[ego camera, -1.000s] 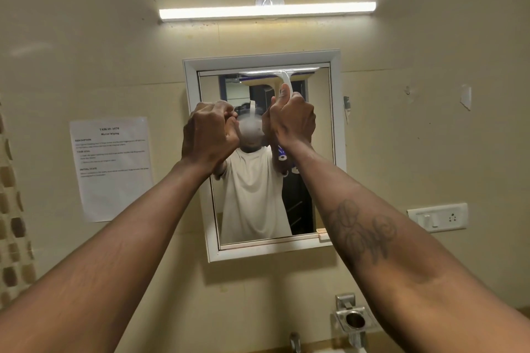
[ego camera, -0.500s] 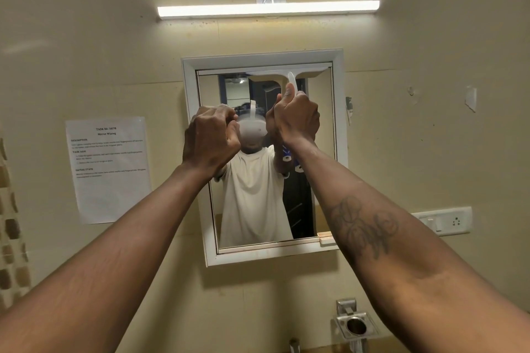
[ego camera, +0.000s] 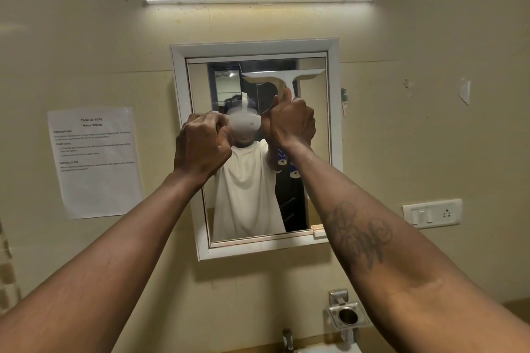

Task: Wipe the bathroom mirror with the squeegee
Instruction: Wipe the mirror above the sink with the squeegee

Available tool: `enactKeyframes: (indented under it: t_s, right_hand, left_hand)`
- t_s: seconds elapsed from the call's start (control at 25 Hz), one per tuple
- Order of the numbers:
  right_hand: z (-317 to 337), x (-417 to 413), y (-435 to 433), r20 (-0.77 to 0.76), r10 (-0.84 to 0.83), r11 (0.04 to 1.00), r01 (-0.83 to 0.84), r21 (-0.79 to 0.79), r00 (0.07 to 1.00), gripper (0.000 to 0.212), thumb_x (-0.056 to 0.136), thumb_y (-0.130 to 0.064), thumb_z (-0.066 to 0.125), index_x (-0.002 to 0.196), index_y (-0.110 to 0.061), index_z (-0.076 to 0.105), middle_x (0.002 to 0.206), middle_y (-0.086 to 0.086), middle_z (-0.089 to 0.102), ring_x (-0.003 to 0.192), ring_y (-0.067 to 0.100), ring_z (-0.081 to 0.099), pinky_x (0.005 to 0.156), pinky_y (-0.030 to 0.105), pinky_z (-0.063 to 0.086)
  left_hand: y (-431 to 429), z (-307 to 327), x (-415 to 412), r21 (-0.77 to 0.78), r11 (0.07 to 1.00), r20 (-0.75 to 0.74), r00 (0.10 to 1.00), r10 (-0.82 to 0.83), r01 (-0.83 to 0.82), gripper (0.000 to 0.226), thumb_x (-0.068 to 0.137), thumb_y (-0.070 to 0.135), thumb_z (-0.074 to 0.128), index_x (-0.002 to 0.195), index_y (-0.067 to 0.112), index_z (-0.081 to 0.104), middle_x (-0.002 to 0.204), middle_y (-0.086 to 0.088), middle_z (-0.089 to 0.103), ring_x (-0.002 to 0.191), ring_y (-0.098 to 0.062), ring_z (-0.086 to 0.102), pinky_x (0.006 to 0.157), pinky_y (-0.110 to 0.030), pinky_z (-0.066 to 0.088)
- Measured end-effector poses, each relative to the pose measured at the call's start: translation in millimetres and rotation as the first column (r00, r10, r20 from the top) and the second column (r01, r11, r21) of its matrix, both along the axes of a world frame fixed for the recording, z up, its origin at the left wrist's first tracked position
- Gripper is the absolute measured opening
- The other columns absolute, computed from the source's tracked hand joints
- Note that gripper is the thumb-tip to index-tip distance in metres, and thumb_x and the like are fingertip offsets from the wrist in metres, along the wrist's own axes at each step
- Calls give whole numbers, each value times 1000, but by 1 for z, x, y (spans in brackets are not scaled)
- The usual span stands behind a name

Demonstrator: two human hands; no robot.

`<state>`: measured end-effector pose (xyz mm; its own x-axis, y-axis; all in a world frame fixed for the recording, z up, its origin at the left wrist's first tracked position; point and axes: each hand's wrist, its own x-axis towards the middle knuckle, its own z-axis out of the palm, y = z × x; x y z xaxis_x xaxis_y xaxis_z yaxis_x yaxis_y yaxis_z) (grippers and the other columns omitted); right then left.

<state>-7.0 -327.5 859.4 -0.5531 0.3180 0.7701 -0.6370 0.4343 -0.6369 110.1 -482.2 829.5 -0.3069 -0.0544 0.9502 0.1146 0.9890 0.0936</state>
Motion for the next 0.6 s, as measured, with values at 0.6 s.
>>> enactKeyframes:
  t_s: [0.6]
  right_hand:
    - [-55, 22, 16, 60, 18, 1000, -17, -19, 998, 47, 109, -51, 32, 83, -22, 58, 64, -14, 49, 55, 1, 50, 48, 19, 31]
  left_hand:
    - [17, -15, 13, 9, 1000, 43, 999, -2, 2, 23, 93, 20, 63, 114, 11, 69, 106, -10, 73, 107, -30, 64, 86, -42, 56]
